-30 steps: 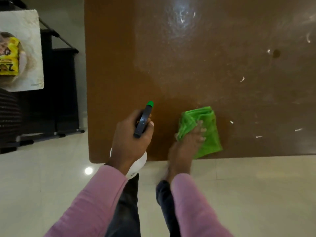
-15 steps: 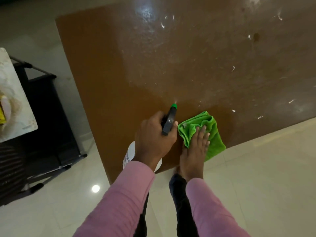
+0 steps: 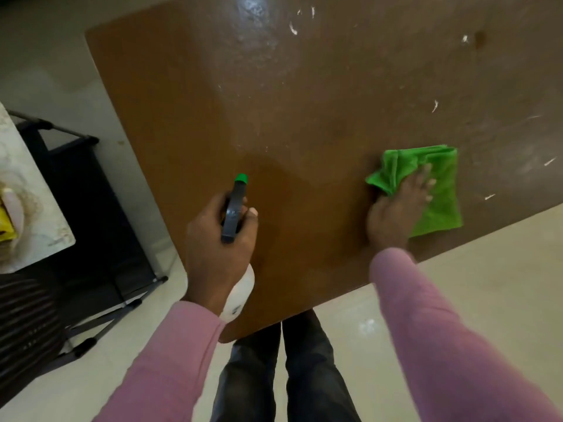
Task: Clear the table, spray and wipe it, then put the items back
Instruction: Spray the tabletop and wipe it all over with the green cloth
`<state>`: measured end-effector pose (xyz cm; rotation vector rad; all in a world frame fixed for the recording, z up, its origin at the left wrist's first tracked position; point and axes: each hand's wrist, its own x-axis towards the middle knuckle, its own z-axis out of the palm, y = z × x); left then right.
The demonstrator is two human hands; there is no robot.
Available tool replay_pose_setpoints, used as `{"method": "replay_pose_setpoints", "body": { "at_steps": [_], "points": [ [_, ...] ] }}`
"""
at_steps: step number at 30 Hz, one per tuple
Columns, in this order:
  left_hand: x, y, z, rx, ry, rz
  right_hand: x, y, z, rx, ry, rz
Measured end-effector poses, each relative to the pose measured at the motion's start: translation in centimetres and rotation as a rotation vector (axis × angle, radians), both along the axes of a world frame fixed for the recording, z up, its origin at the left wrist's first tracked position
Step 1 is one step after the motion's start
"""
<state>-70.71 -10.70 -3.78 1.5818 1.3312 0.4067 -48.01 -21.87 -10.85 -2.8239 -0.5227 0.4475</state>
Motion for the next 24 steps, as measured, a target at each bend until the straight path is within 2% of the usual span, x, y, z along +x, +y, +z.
{"method": "replay_pose_setpoints", "body": {
  "at_steps": [4,6,7,9,13,16,18,21,24],
  "points": [
    [0.0,0.6,0.0,-0.005,0.001,0.042,-11.4,2.3,0.0,0.107,0.108,0.455],
    [0.2,0.6,0.2,0.009,0.005,0.036,-12.9,1.9,0.3,0.089,0.150,0.678],
    [0.4,0.7,0.3,0.010,0.003,0.037,-11.3,1.7,0.3,0.083,0.139,0.724],
    [0.6,0.8,0.3,-0.004,0.012,0.037,-6.0,1.3,0.2,0.057,0.090,0.647],
    [1.2,1.0,0.4,-0.001,0.031,0.071,5.4,2.9,0.4,-0.024,0.035,0.256],
    [1.3,1.1,0.1,0.028,0.052,0.093,4.1,6.1,0.1,-0.028,0.040,0.058],
    [1.2,1.1,-0.1,0.019,0.043,0.120,-1.8,7.9,-0.2,0.020,0.023,0.164],
    [1.3,1.4,-0.2,0.036,0.053,0.134,-12.0,8.8,0.2,0.173,0.175,0.512],
    [1.3,2.0,-0.3,0.003,0.079,0.169,-12.3,7.9,0.4,0.171,0.233,0.732]
  ]
}}
